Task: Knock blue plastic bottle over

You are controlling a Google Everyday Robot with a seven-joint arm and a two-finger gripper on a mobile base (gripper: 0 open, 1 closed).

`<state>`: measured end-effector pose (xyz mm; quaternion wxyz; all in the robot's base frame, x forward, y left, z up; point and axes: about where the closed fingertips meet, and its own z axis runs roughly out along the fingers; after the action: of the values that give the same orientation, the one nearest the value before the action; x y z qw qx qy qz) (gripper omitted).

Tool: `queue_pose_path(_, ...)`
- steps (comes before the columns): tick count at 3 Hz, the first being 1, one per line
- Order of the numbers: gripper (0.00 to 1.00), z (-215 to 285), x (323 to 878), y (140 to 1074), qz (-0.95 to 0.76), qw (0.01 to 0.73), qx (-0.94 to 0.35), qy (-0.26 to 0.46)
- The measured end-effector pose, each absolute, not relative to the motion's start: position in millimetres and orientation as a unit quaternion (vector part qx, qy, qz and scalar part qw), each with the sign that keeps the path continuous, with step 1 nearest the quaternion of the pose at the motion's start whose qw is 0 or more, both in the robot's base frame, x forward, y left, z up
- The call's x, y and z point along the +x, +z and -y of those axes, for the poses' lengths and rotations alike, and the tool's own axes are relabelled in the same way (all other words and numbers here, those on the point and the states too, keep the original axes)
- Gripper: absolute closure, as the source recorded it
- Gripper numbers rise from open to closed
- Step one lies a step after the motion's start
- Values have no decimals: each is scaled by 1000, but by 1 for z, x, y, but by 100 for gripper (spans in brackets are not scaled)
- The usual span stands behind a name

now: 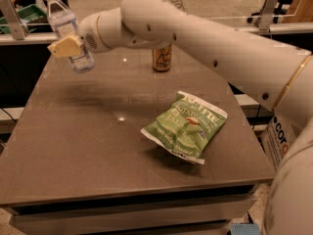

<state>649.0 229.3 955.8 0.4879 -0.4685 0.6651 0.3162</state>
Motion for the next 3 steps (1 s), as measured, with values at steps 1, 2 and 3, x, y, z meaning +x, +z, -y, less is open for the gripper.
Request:
queue_pose_path(1, 100, -205, 683, 987, -665, 480, -496, 286)
queue_pose_path(2, 100, -192, 695, 994, -671, 445, -543, 240)
queue_pose_path(3, 100, -185, 667, 975, -669, 377, -603, 215)
